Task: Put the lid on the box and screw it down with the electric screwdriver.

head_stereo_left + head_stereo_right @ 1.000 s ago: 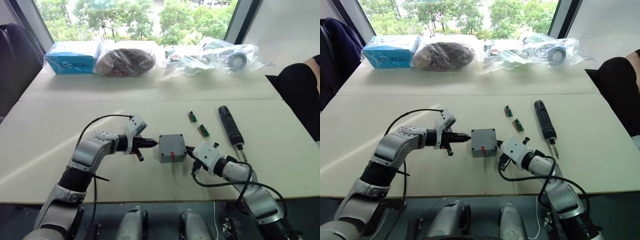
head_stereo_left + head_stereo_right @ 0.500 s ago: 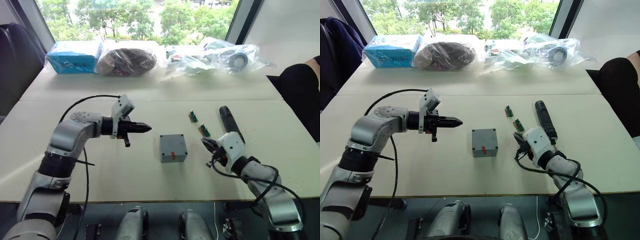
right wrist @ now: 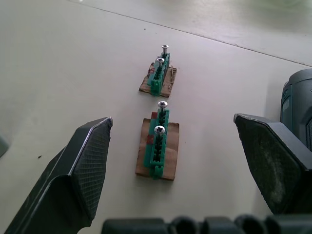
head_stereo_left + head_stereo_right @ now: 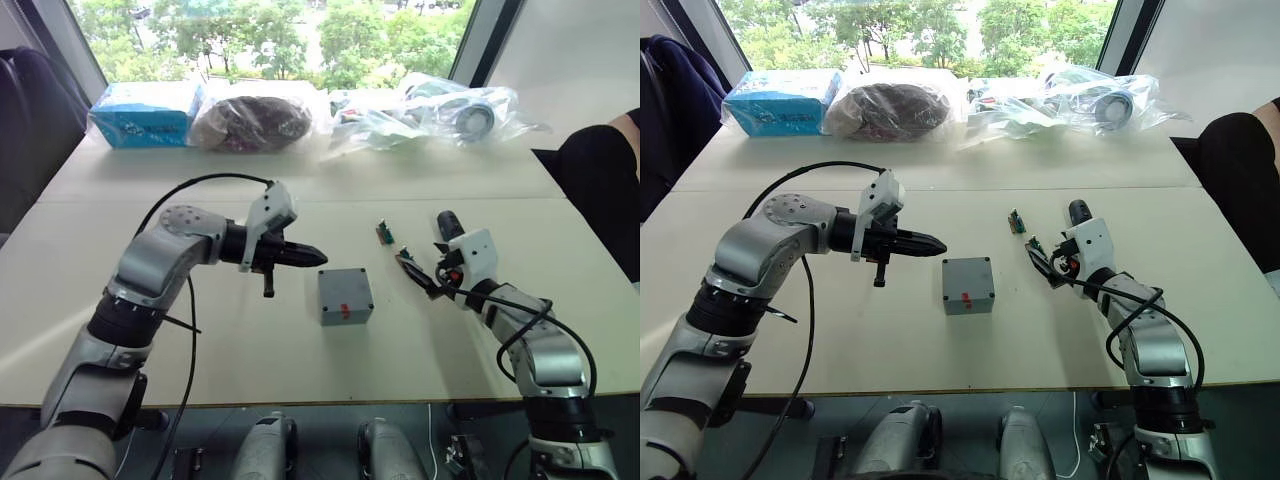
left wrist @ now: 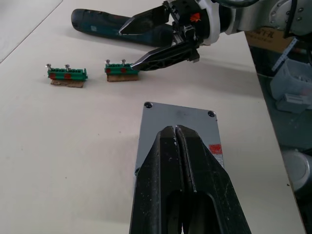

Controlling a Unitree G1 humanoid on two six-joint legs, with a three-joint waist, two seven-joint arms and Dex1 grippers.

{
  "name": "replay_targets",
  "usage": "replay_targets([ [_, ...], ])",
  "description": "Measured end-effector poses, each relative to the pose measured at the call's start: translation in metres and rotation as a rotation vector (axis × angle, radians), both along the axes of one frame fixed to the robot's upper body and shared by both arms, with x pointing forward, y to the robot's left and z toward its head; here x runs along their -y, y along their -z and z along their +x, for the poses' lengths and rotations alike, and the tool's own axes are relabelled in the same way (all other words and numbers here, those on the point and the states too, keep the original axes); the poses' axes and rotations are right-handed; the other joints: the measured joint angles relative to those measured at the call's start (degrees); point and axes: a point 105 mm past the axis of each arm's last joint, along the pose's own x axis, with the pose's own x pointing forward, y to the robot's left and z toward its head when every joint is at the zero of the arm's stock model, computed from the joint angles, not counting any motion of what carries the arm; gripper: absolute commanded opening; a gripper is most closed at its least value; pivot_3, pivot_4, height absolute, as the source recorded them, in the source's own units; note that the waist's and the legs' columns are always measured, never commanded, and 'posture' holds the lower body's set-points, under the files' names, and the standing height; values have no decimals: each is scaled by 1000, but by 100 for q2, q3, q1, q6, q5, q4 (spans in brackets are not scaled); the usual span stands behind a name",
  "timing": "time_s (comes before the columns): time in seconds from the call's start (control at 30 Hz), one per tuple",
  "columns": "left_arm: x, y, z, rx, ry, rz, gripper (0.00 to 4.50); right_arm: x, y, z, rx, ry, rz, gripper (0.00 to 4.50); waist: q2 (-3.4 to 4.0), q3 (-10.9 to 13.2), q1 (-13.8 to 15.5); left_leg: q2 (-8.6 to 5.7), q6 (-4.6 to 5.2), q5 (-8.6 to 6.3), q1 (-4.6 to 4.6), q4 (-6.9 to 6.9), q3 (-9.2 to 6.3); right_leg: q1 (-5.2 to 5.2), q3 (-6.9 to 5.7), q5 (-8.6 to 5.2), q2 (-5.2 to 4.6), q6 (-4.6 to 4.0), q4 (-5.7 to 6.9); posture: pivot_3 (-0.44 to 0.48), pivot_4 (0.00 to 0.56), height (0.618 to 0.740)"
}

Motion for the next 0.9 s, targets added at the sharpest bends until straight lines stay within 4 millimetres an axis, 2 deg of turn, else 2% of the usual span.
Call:
replay_targets([
  [0.13, 0, 4, 0, -10, -9, -2, 0, 0, 7, 4, -20, 1, 2, 1842, 0, 0, 1, -1, 0, 0, 0, 2, 0, -4, 1, 0, 0, 0, 11, 0, 150, 740],
  [0.43, 0, 5, 1, -10, -22, -5, 0, 0, 10, 6, -24, -1, 3, 1842, -1, 2, -9, -1, 0, 0, 0, 3, 0, -16, 3, 0, 0, 4, 35, 0, 150, 740],
  [0.53, 0, 7, 1, -13, -25, -5, 0, -1, 9, 6, -18, -4, 5, 1059, -1, 2, -13, -1, 0, 0, 0, 3, 0, -17, 3, 0, 0, 4, 36, 0, 150, 740],
  [0.6, 0, 7, 1, -13, -27, -5, 0, -3, 8, 6, -13, -9, 8, 187, -1, 1, -13, -1, 0, 0, 0, 3, 0, -17, 3, 0, 0, 4, 36, 0, 150, 740],
  [0.63, 0, 7, 1, -12, -28, -5, 0, -4, 9, 6, -13, -12, 10, 29, -1, 2, -12, -1, 0, 0, 0, 3, 0, -17, 3, 0, 0, 4, 36, 0, 150, 740],
  [0.9, -1, 6, 2, -3, -27, -8, 0, -8, 9, 6, -11, -24, 8, 29, 0, 2, -15, -1, -1, 1, 0, 3, 0, -17, 3, 0, 0, 4, 37, 0, 150, 740],
])
